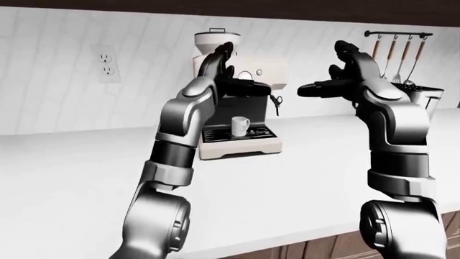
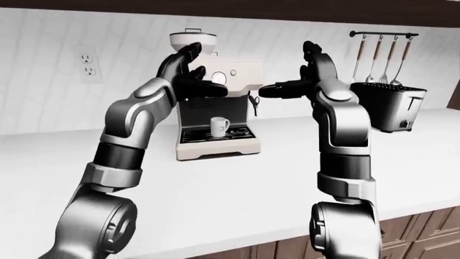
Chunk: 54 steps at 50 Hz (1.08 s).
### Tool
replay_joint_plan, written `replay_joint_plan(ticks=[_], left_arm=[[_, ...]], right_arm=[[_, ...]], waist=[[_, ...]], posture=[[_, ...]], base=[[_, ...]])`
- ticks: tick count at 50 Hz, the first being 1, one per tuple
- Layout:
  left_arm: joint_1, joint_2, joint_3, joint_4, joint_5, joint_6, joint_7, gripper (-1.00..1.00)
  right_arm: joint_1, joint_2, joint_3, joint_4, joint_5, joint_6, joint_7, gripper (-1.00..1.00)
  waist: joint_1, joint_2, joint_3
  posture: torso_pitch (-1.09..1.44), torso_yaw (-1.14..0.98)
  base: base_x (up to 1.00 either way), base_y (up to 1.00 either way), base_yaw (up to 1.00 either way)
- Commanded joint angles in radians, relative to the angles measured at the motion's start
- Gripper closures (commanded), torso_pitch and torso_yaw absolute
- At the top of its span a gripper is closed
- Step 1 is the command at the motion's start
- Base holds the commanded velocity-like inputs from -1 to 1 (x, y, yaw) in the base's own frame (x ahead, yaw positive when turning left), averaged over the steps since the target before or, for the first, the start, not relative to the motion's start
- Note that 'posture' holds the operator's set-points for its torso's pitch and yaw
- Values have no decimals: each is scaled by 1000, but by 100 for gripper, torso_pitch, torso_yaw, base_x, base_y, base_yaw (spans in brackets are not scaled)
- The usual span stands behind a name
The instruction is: Press the button on the coffee machine to serve coffee.
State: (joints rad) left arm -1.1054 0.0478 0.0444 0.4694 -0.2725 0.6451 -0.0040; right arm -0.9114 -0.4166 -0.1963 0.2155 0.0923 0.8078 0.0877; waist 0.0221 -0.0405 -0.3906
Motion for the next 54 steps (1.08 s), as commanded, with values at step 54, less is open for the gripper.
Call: replay_joint_plan(ticks=[54], left_arm=[[-154,12,29,350,0,-268,-22,-100]], right_arm=[[-21,0,-6,-17,5,-48,-11,-100]], waist=[[-4,-7,-4]], posture=[[-64,0]], base=[[0,0,0]])
